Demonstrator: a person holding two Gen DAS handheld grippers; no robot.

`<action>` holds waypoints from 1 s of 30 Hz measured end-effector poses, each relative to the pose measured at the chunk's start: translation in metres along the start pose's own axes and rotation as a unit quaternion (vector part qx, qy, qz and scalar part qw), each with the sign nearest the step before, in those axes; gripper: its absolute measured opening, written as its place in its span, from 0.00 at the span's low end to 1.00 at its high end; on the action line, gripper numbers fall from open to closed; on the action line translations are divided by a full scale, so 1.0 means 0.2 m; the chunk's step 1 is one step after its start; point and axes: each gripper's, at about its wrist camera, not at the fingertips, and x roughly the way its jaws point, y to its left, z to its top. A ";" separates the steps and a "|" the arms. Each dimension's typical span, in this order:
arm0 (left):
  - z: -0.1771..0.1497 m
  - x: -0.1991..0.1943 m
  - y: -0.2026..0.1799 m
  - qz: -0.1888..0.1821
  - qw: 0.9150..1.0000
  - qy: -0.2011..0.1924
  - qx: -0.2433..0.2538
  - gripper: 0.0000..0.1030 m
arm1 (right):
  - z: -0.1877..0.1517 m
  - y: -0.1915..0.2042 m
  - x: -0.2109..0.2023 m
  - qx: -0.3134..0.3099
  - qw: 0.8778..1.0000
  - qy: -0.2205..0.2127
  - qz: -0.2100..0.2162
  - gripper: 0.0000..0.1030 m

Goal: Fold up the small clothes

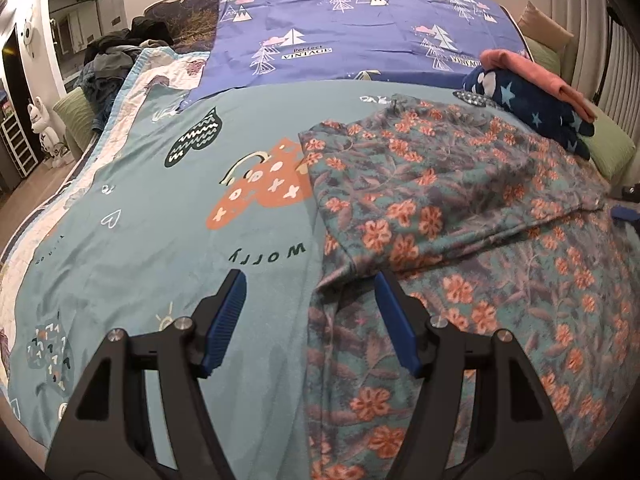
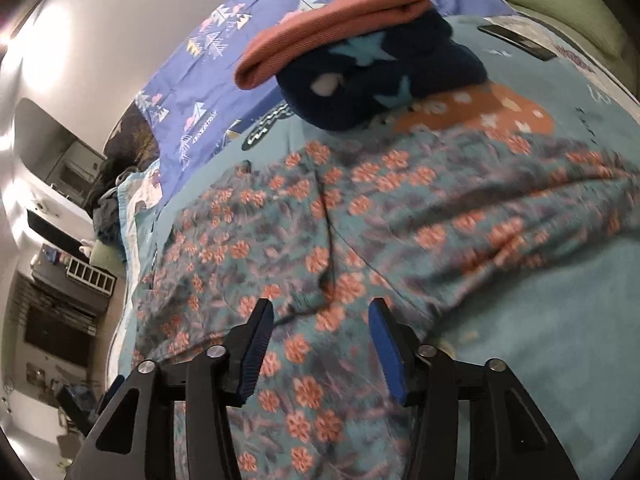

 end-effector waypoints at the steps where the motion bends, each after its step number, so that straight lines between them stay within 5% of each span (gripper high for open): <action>1: 0.02 0.00 0.01 -0.005 1.000 0.000 -0.007 0.66 | 0.00 0.01 0.02 -0.003 1.000 0.003 0.002 0.50; 7: 0.28 0.09 0.10 -0.055 0.997 0.005 -0.052 0.66 | 0.01 0.07 0.11 -0.036 0.999 0.015 -0.003 0.52; 13: 0.46 0.43 0.08 -0.080 0.993 0.067 -0.059 0.64 | -0.02 0.09 0.11 -0.063 0.998 0.008 -0.009 0.54; 15: 0.47 0.51 0.04 -0.075 0.993 0.076 -0.045 0.40 | -0.02 0.10 0.12 -0.074 0.997 0.009 -0.012 0.56; 16: 0.48 0.55 0.03 -0.080 0.993 0.083 -0.039 0.15 | -0.02 0.10 0.12 -0.077 0.997 0.009 -0.014 0.56; 17: 0.49 0.58 0.02 -0.089 0.991 0.091 -0.038 0.08 | -0.02 0.09 0.11 -0.077 0.997 0.009 -0.015 0.57; 21: 0.53 0.52 0.02 -0.079 0.994 0.059 -0.046 0.05 | -0.02 0.11 0.14 -0.086 0.996 0.005 -0.022 0.58; 27: 0.58 0.48 0.27 0.020 0.997 0.022 -0.072 0.00 | -0.03 0.11 0.14 -0.091 0.996 0.000 -0.021 0.59; 30: 0.52 0.50 0.37 -0.024 0.993 0.046 -0.108 0.00 | -0.03 0.10 0.13 -0.084 0.996 -0.001 -0.015 0.59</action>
